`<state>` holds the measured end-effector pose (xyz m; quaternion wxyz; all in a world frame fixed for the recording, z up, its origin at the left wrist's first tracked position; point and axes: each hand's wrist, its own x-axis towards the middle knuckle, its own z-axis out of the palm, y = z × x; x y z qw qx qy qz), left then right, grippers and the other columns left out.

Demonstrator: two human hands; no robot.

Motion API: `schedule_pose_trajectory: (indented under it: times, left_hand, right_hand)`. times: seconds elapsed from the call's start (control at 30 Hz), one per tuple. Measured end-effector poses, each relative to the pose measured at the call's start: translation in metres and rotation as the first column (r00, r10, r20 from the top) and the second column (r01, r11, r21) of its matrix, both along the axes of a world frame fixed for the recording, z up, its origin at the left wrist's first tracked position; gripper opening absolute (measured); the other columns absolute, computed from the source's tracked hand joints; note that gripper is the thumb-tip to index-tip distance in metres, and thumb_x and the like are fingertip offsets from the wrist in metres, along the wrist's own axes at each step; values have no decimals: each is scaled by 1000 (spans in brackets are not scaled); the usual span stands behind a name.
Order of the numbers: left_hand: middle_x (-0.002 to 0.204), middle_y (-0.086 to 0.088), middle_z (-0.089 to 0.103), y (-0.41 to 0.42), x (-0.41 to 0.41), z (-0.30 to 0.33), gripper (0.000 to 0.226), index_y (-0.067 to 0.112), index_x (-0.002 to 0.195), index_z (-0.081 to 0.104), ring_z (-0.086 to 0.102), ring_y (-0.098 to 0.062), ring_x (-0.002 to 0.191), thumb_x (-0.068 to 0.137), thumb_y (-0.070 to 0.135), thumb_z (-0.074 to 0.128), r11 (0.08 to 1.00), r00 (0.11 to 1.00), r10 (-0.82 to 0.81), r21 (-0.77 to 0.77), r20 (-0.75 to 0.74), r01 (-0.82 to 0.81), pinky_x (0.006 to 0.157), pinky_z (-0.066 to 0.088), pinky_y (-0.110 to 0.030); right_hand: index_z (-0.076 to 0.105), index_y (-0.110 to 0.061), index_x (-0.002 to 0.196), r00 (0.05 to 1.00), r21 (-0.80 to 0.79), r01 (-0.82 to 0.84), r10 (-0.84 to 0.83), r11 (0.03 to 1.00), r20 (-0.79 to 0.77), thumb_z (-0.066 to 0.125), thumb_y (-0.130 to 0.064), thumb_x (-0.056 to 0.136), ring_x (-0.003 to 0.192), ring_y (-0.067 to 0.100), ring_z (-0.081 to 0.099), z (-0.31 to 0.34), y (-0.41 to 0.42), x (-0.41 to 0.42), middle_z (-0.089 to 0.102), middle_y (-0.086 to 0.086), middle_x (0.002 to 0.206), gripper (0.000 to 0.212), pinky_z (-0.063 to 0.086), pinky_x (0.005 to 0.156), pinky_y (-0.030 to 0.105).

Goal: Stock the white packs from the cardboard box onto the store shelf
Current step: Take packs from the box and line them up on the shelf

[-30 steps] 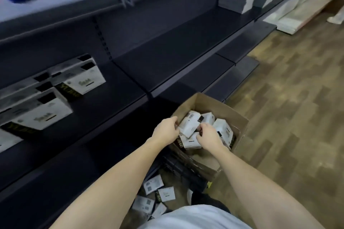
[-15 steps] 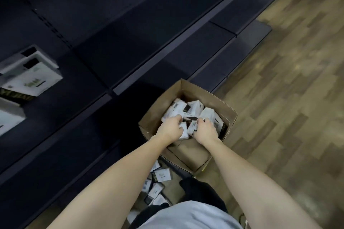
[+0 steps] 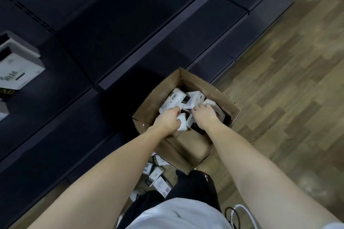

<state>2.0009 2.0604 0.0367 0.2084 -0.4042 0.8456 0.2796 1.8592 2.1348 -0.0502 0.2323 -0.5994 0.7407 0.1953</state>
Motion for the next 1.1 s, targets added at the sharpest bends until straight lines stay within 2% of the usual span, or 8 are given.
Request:
schedule_pose_trajectory:
  times: [0.07, 0.23, 0.53, 0.67, 0.8, 0.97, 1.1]
  left_hand:
    - [116, -7, 59, -2, -2, -3, 33, 16, 126, 51, 50, -23, 82, 94, 15, 48, 1000, 1000, 17, 3, 3, -17, 69, 42, -33]
    - [119, -5, 59, -6, -7, -8, 31, 16, 123, 52, 50, -23, 88, 93, 15, 49, 998, 998, 59, 14, 5, -59, 79, 49, -37]
    - [122, -4, 59, -1, -7, -18, 31, 19, 124, 51, 52, -23, 89, 93, 17, 49, 995, 997, 78, 58, 3, -78, 76, 48, -35]
    - [123, -5, 60, 0, 1, -19, 32, 21, 124, 52, 57, -27, 97, 92, 18, 50, 993, 995, 100, 60, 5, -100, 84, 52, -40]
    - [123, -7, 60, 2, 9, -15, 35, 19, 128, 52, 59, -30, 104, 93, 17, 50, 994, 994, 105, 39, -1, -105, 83, 50, -37]
    - [119, -7, 60, 1, 20, -5, 32, 19, 126, 51, 60, -29, 99, 94, 18, 51, 994, 994, 110, 29, -11, -110, 84, 52, -40]
    - [116, -8, 61, -6, 30, 3, 36, 20, 129, 50, 62, -27, 93, 93, 21, 54, 995, 995, 95, 36, 8, -96, 84, 55, -44]
  right_hand:
    - [43, -22, 144, 1000, 45, -26, 26, 999, -4, 54, -20, 95, 138, 26, 35, -3, -3, 0, 42, 2, 146, 51, 29, 111, 42]
    - [41, -23, 146, 997, 55, -57, 60, 997, -57, 56, -22, 94, 135, 29, 34, -4, -5, -1, 33, 5, 146, 55, 31, 108, 41]
    - [48, -25, 142, 953, 157, -173, 206, 972, -221, 55, -33, 93, 135, 29, 29, -7, 3, -1, 36, 2, 146, 50, 29, 108, 45]
    - [39, -21, 147, 943, 133, -252, 274, 959, -190, 53, -33, 96, 139, 26, 30, -9, 8, 0, 37, 2, 149, 55, 26, 113, 43]
    - [30, -15, 150, 965, 153, -211, 230, 965, -123, 62, -28, 90, 139, 25, 39, -10, 13, -5, 47, 4, 148, 69, 20, 119, 41]
    - [37, -14, 144, 974, 93, -223, 226, 970, -20, 70, -8, 82, 133, 28, 44, 13, 15, -7, 53, 7, 138, 70, 31, 111, 42]
    - [46, -15, 130, 992, 12, -112, 111, 994, 57, 58, 0, 82, 112, 31, 55, 29, 12, -9, 61, 10, 118, 52, 45, 87, 41]
